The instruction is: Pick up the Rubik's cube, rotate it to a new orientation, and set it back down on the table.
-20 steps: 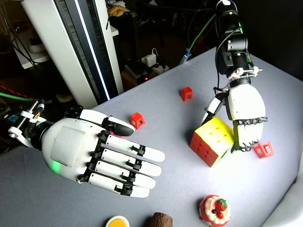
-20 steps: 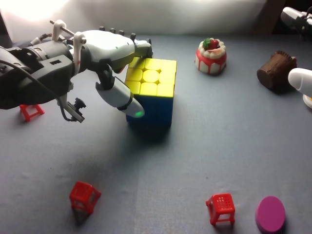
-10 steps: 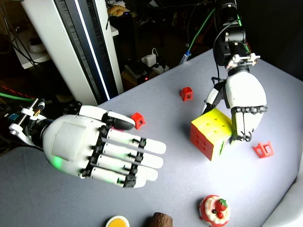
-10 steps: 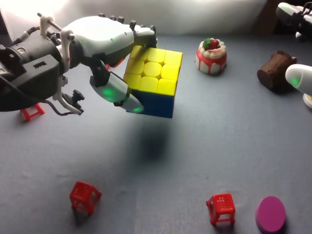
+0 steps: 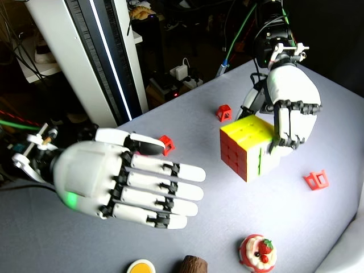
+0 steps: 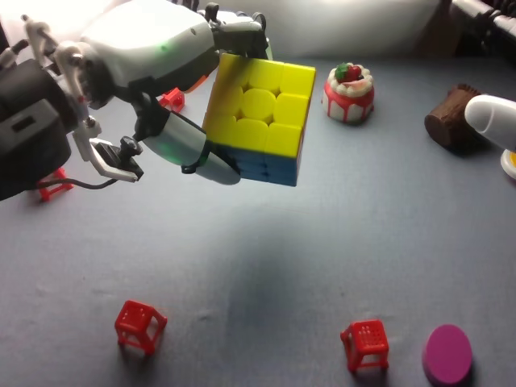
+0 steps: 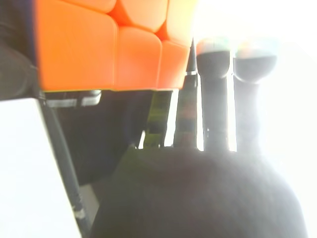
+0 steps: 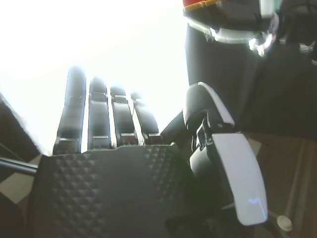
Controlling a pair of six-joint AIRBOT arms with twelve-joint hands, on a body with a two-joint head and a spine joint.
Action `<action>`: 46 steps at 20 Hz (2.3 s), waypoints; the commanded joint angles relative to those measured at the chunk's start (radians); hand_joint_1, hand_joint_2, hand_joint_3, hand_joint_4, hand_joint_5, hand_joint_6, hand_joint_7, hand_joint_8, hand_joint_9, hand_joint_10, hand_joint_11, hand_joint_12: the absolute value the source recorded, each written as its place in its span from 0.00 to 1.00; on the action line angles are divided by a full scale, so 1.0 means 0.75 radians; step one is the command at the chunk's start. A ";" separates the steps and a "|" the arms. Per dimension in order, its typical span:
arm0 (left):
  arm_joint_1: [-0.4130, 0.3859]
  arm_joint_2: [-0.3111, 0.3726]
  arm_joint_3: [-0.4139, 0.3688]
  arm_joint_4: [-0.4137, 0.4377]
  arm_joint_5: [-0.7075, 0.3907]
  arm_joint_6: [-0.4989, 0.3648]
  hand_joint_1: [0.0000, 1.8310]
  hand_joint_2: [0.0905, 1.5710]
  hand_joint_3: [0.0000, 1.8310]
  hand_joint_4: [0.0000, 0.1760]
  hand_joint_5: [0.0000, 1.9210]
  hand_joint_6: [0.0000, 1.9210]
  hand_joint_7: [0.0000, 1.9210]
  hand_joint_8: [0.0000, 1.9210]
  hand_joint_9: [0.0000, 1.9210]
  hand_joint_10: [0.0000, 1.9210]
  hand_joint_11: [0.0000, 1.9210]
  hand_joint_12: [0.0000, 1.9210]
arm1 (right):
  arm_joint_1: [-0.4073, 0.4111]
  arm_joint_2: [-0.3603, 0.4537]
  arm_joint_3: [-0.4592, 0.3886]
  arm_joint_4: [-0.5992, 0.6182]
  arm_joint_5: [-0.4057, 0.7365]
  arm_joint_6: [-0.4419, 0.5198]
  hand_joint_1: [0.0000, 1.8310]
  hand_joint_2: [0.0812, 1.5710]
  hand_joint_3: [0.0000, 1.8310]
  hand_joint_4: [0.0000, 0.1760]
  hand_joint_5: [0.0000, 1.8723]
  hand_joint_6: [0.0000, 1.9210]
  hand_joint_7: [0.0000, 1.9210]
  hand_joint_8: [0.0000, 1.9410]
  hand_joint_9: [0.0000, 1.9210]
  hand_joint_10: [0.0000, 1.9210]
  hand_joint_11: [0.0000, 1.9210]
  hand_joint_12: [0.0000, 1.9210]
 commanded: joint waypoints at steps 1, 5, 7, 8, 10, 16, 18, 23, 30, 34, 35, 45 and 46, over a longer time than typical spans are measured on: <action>-0.013 0.014 -0.011 -0.039 -0.264 -0.012 0.58 0.47 0.59 0.00 0.39 0.92 0.56 0.99 0.61 1.00 0.63 1.00 | 0.027 -0.014 0.018 0.011 0.200 0.008 0.00 0.92 0.00 0.00 0.03 0.01 0.06 0.00 0.03 0.14 0.00 0.45; -0.010 0.046 -0.044 -0.033 -0.356 -0.007 0.65 0.34 0.83 0.00 0.45 0.99 0.55 1.00 0.69 1.00 0.72 1.00 | 0.055 -0.074 0.070 -0.008 0.209 0.008 0.00 0.90 0.00 0.00 0.04 0.03 0.06 0.00 0.00 0.21 0.00 0.40; -0.022 0.055 -0.057 -0.033 -0.404 0.001 0.74 0.35 0.76 0.00 0.54 1.00 0.52 1.00 0.68 1.00 0.71 1.00 | 0.085 -0.105 0.095 -0.029 0.209 0.008 0.04 0.89 0.00 0.00 0.04 0.03 0.08 0.00 0.00 0.24 0.00 0.35; -0.026 0.055 -0.058 -0.033 -0.412 0.003 0.75 0.38 0.58 0.00 0.52 1.00 0.58 1.00 0.66 1.00 0.70 1.00 | 0.094 -0.114 0.102 -0.037 0.209 0.008 0.06 0.87 0.00 0.00 0.05 0.04 0.09 0.01 0.00 0.28 0.00 0.35; -0.031 0.055 -0.060 -0.033 -0.434 0.008 0.76 0.47 0.41 0.10 0.53 1.00 0.64 1.00 0.70 1.00 0.76 1.00 | 0.123 -0.140 0.123 -0.063 0.205 0.008 0.08 0.86 0.00 0.00 0.05 0.04 0.09 0.00 0.00 0.28 0.00 0.45; -0.031 0.056 -0.070 -0.029 -0.476 0.014 0.60 0.41 0.62 0.00 0.45 0.86 0.63 1.00 0.71 1.00 0.76 1.00 | 0.169 -0.223 0.180 -0.134 0.175 0.008 0.05 0.88 0.00 0.00 0.03 0.04 0.03 0.00 0.00 0.16 0.00 0.44; -0.032 0.058 -0.077 -0.017 -0.486 0.014 0.65 0.45 0.57 0.00 0.43 0.75 0.47 1.00 0.67 1.00 0.73 1.00 | 0.176 -0.243 0.193 -0.154 0.160 0.008 0.04 0.89 0.00 0.00 0.01 0.02 0.02 0.00 0.00 0.15 0.00 0.45; -0.035 0.058 -0.083 -0.003 -0.494 0.013 0.66 0.36 0.70 0.00 0.47 0.82 0.49 0.95 0.58 1.00 0.64 1.00 | 0.208 -0.276 0.218 -0.215 0.119 0.008 0.03 0.88 0.00 0.00 0.00 0.01 0.04 0.00 0.00 0.03 0.00 0.11; -0.035 0.053 -0.082 0.002 -0.476 0.013 0.76 0.35 0.72 0.00 0.43 0.84 0.48 0.94 0.50 0.99 0.59 1.00 | 0.227 -0.300 0.227 -0.273 0.105 0.008 0.06 0.87 0.00 0.00 0.02 0.01 0.00 0.00 0.00 0.00 0.00 0.00; -0.035 0.050 -0.079 -0.001 -0.474 0.013 0.66 0.54 0.43 0.00 0.39 0.70 0.41 0.97 0.62 1.00 0.66 1.00 | 0.227 -0.302 0.219 -0.301 0.106 0.008 0.02 0.88 0.00 0.00 0.00 0.00 0.00 0.00 0.00 0.00 0.01 0.00; -0.035 0.050 -0.077 -0.003 -0.473 0.013 0.66 0.56 0.42 0.00 0.37 0.72 0.39 0.99 0.63 1.00 0.68 1.00 | 0.227 -0.302 0.216 -0.308 0.108 0.008 0.02 0.87 0.00 0.00 0.00 0.00 0.00 0.00 0.00 0.00 0.00 0.09; -0.028 0.051 -0.071 -0.030 -0.487 0.016 0.69 0.35 0.74 0.00 0.47 0.84 0.49 0.99 0.55 1.00 0.61 1.00 | 0.226 -0.294 0.150 -0.391 0.119 0.008 0.00 0.90 0.00 0.00 0.05 0.27 0.13 0.36 0.02 0.67 0.00 0.88; -0.027 0.051 -0.071 -0.033 -0.488 0.016 0.67 0.34 0.76 0.00 0.48 0.84 0.50 1.00 0.59 1.00 0.65 1.00 | 0.225 -0.293 0.143 -0.397 0.125 0.008 0.00 0.90 0.00 0.00 0.01 0.45 0.09 0.46 0.01 0.72 0.00 0.90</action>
